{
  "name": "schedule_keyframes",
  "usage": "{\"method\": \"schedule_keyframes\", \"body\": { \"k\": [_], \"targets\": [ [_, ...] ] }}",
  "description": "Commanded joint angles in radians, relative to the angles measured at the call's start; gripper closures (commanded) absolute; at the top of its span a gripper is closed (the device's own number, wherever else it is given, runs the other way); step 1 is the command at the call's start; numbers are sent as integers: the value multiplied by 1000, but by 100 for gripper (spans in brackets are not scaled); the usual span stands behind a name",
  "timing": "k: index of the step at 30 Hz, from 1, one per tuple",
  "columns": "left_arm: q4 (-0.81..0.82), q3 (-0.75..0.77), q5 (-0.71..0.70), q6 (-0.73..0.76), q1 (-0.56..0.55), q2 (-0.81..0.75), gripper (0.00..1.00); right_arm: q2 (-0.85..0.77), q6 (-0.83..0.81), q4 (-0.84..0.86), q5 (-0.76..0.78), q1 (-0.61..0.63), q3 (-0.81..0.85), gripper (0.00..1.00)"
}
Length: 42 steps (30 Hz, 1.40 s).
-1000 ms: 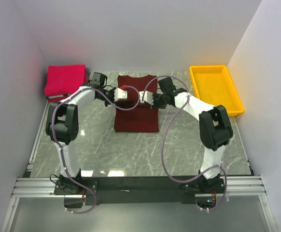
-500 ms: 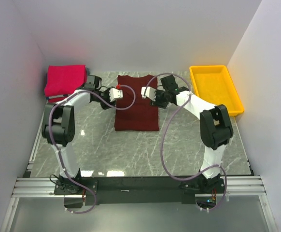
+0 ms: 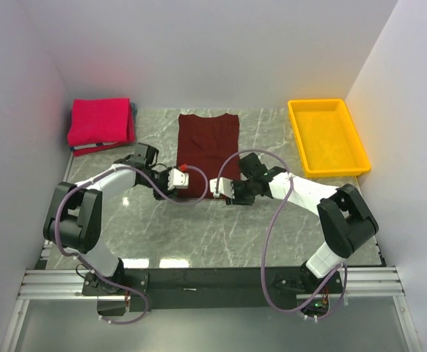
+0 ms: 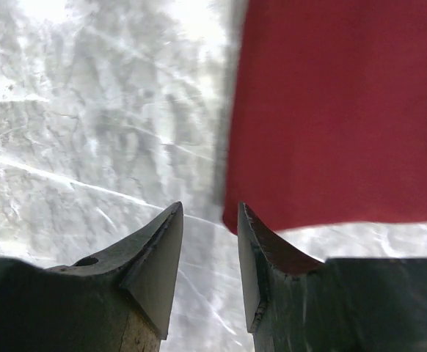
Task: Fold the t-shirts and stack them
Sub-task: Fold the tshirt
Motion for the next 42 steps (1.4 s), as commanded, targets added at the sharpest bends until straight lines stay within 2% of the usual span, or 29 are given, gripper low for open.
{"method": "schedule_keyframes", "body": {
  "k": [1, 11, 16, 20, 23, 24, 26, 27, 28, 34, 42],
  "targets": [
    [31, -59, 12, 58, -29, -59, 47, 20, 1, 95, 37, 15, -21, 57],
    [199, -159, -54, 44, -58, -24, 48, 93, -1, 182, 122, 36, -51, 57],
    [228, -160, -74, 43, -66, -4, 50, 108, -9, 196, 146, 35, -63, 63],
    [237, -165, -95, 64, -69, 13, 56, 120, 5, 195, 157, 36, -52, 81],
    [249, -170, -113, 69, -74, 27, 69, 126, 17, 187, 160, 35, -35, 100],
    [251, -168, -113, 66, -75, 26, 79, 123, 28, 186, 157, 35, -34, 100],
    [243, -159, -109, 55, -75, 12, 89, 113, 44, 167, 151, 36, -17, 100],
    [236, -153, -106, 35, -75, 4, 98, 94, 62, 156, 137, 33, -9, 100],
    [211, -128, -86, 19, -69, -6, 99, 82, 74, 135, 129, 33, 6, 100],
    [44, 19, 26, -87, -3, -79, 99, -21, 160, 49, 76, -8, 81, 100],
    [-125, 30, 35, -6, -20, -161, 99, -125, 185, -41, 63, -13, 100, 100]
  ]
}}
